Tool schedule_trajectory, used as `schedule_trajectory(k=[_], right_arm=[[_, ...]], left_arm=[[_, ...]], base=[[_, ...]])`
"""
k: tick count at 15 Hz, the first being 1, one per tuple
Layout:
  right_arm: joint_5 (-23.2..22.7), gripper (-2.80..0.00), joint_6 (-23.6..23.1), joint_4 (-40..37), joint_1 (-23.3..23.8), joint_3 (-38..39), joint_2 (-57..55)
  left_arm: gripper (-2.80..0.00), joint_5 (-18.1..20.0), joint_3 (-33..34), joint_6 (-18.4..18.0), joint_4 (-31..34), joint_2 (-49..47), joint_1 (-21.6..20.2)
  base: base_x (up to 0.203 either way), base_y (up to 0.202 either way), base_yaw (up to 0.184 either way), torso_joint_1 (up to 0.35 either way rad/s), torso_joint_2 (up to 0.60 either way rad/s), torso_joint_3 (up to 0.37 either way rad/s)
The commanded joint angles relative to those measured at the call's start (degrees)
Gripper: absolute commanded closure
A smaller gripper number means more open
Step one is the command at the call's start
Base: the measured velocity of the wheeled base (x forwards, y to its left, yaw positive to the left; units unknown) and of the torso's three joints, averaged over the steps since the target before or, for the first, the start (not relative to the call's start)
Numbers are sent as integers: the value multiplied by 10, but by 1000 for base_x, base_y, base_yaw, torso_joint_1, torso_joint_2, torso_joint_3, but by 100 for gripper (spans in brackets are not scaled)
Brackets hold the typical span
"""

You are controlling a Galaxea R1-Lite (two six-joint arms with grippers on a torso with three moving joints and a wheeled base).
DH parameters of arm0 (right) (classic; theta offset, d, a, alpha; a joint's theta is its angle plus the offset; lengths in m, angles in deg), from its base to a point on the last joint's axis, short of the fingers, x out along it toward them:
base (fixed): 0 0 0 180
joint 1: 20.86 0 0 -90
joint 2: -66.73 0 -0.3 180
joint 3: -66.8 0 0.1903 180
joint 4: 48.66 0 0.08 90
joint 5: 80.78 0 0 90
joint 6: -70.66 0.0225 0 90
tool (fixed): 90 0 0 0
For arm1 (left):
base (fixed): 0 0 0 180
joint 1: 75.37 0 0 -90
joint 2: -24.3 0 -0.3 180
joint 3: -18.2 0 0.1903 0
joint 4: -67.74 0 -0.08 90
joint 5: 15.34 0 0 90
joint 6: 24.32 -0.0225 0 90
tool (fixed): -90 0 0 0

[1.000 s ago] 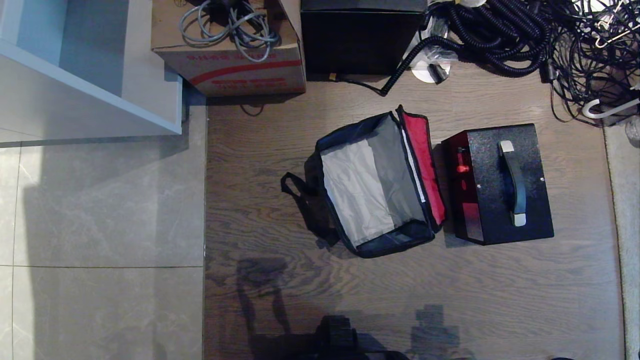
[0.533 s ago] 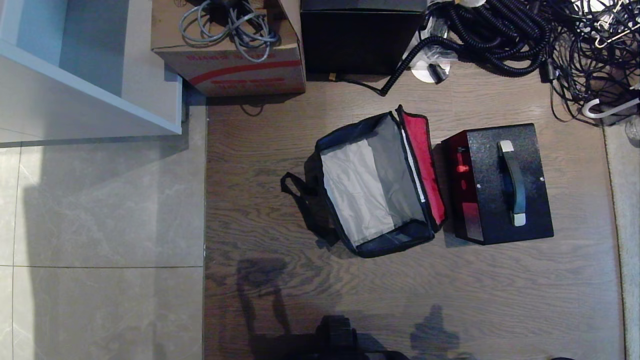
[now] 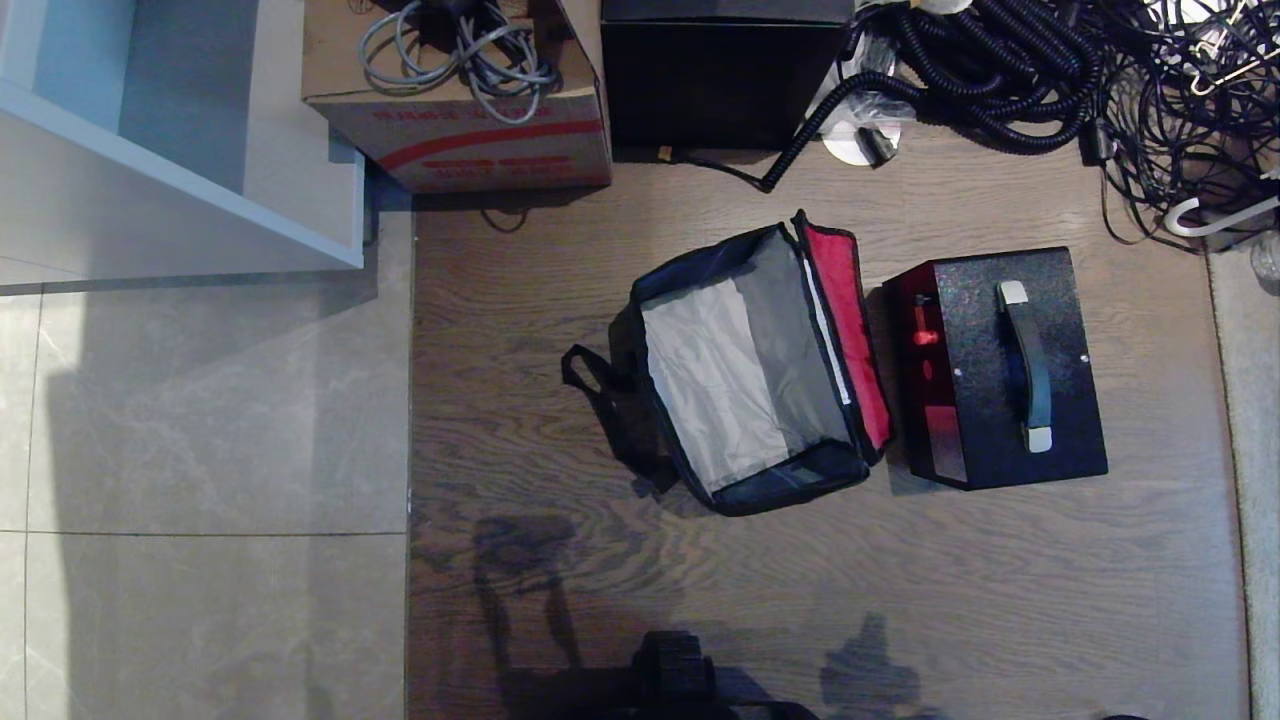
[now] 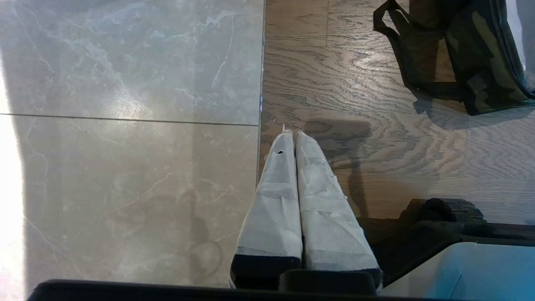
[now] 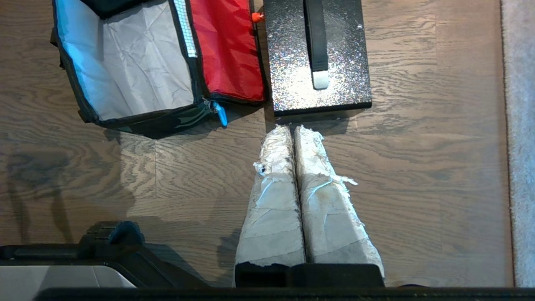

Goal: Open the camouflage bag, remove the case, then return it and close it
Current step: Grip the handle again

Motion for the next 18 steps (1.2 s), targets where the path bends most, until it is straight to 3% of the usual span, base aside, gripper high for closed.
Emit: schedule_trajectory(k=[1,12,18], right_arm=[[0,0,-3,1,0,23,-3],[0,0,-3,1,0,23,-3],[0,0,-2,1,-1,23,-3]], left_arm=[[0,0,0,0,0,0,0],[0,0,0,2,0,0,0],[0,0,0,3,0,0,0]], base=[[0,0,0,0,0,0],[0,0,0,0,0,0],[0,0,0,2,3,155]])
